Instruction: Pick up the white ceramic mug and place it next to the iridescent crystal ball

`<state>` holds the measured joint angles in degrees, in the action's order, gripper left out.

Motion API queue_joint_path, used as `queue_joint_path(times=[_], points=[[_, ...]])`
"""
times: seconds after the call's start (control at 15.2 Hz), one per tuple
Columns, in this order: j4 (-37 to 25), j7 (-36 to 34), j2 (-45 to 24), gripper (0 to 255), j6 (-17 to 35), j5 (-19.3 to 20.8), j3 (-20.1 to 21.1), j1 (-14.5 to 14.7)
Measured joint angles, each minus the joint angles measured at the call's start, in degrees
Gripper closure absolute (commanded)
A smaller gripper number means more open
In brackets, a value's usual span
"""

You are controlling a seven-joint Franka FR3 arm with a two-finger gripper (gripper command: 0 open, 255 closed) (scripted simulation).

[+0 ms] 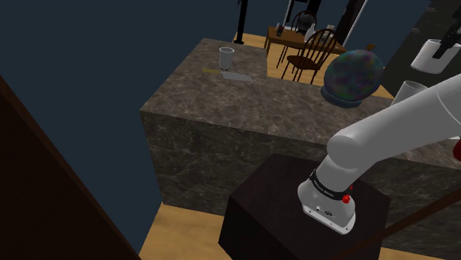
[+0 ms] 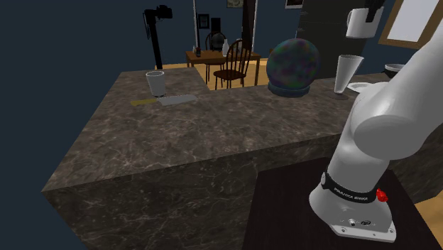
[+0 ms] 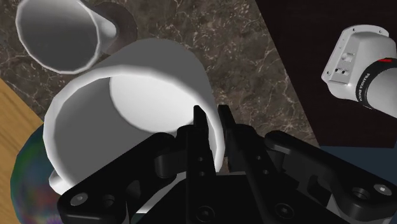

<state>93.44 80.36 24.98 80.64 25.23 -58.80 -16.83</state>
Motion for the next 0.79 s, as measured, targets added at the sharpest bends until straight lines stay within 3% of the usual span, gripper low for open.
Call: queue_joint_path(times=[0.79], points=[[11.9,-3.2,4.2,255,8.1,2.8,1.1,-2.7]])
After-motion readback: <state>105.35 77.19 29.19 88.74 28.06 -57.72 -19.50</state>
